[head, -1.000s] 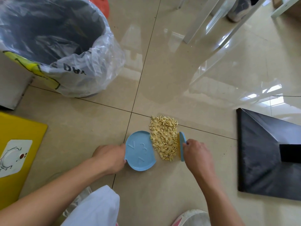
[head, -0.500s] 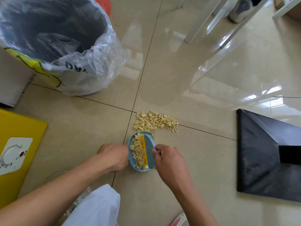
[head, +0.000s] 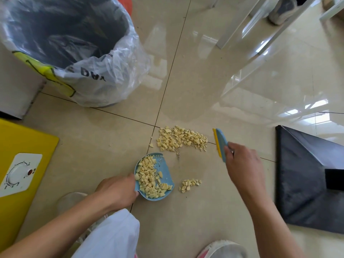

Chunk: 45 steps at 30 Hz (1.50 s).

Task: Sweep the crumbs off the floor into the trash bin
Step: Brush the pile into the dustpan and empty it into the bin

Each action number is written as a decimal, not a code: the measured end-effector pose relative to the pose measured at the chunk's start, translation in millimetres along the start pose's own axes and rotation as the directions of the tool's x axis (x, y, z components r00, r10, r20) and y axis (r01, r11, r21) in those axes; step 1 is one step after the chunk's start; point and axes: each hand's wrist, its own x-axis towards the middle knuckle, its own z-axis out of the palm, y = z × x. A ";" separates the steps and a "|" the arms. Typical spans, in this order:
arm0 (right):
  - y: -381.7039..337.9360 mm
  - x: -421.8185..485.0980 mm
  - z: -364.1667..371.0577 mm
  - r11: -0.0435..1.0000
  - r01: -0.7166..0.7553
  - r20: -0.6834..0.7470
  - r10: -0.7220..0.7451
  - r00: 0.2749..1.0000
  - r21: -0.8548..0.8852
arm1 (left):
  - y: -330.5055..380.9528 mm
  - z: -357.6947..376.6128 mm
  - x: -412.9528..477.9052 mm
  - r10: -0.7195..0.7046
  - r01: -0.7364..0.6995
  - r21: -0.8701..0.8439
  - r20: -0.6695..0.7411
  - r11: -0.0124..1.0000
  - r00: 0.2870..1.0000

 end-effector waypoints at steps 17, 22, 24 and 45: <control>-67.1 -1.9 69.0 0.864 0.447 0.129 -0.428 0.894 -0.232 | 25.0 -6.7 -3.1 -0.059 0.059 -0.229 0.008 0.972 0.998; -65.3 -44.8 75.2 0.885 0.459 0.162 -0.443 0.882 -0.078 | 28.6 -6.6 -2.1 -0.071 0.070 -0.241 0.004 0.968 0.997; -64.7 -58.1 71.8 0.899 0.439 0.167 -0.433 0.886 0.001 | 28.3 -6.0 -1.1 -0.076 0.075 -0.229 0.002 0.971 0.997; 30.0 6.3 49.3 0.970 0.139 0.061 -0.130 0.990 -0.197 | 18.3 7.7 -6.4 -0.127 0.126 0.027 0.036 0.992 0.991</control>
